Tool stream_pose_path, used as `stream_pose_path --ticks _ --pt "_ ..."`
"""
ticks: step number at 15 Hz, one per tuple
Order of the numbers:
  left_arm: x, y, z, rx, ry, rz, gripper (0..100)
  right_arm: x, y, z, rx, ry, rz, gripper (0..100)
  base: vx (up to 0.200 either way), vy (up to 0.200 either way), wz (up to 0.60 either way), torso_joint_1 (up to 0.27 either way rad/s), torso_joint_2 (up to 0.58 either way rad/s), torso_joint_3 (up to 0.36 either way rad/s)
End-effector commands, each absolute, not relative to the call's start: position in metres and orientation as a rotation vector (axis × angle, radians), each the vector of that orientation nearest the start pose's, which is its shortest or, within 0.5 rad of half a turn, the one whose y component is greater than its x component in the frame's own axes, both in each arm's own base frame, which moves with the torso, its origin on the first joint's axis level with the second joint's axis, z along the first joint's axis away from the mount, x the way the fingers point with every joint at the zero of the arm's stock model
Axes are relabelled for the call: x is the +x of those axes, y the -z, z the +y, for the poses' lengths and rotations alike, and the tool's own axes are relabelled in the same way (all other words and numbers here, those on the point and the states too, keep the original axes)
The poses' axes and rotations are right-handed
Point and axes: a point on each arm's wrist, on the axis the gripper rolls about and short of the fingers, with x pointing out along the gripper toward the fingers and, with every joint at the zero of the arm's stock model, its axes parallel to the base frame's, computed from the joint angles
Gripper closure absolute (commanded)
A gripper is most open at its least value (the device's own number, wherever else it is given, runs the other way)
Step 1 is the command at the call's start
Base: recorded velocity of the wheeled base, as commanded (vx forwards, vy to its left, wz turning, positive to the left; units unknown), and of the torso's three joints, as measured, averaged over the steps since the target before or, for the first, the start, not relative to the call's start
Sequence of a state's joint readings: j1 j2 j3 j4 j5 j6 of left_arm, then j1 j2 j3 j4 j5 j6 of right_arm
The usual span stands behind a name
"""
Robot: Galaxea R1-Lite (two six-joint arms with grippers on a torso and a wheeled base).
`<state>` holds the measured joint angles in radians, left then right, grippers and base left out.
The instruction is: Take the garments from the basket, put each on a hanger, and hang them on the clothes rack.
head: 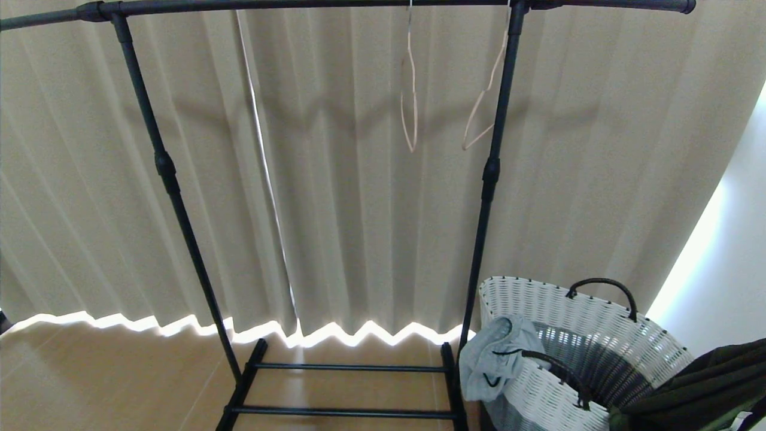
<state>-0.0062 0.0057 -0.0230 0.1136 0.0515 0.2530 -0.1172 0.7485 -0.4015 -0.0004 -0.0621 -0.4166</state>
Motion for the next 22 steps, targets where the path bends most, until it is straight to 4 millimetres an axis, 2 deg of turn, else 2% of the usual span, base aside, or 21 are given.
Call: stream_pose_path --ticks 1,6,17,22 --pt "-0.025 -0.07 0.001 0.254 -0.034 0.102 0 0.06 -0.181 -0.008 -0.404 0.105 0.353 100 0.0 0.0 0.0 0.0 0.0 0.0" --pt "-0.025 -0.07 0.001 0.254 -0.034 0.102 0 0.06 -0.181 -0.008 -0.409 0.106 0.355 100 0.0 0.0 0.0 0.0 0.0 0.0" --pt "-0.025 -0.07 0.001 0.257 -0.033 0.102 0 0.058 -0.173 -0.008 -0.408 0.095 0.373 100 0.0 0.2 0.0 0.004 0.0 0.005" --pt "-0.025 -0.071 0.001 0.268 -0.04 0.105 0 0.062 -0.162 -0.006 -0.412 0.048 0.425 100 0.0 0.0 0.0 0.0 0.0 0.0"
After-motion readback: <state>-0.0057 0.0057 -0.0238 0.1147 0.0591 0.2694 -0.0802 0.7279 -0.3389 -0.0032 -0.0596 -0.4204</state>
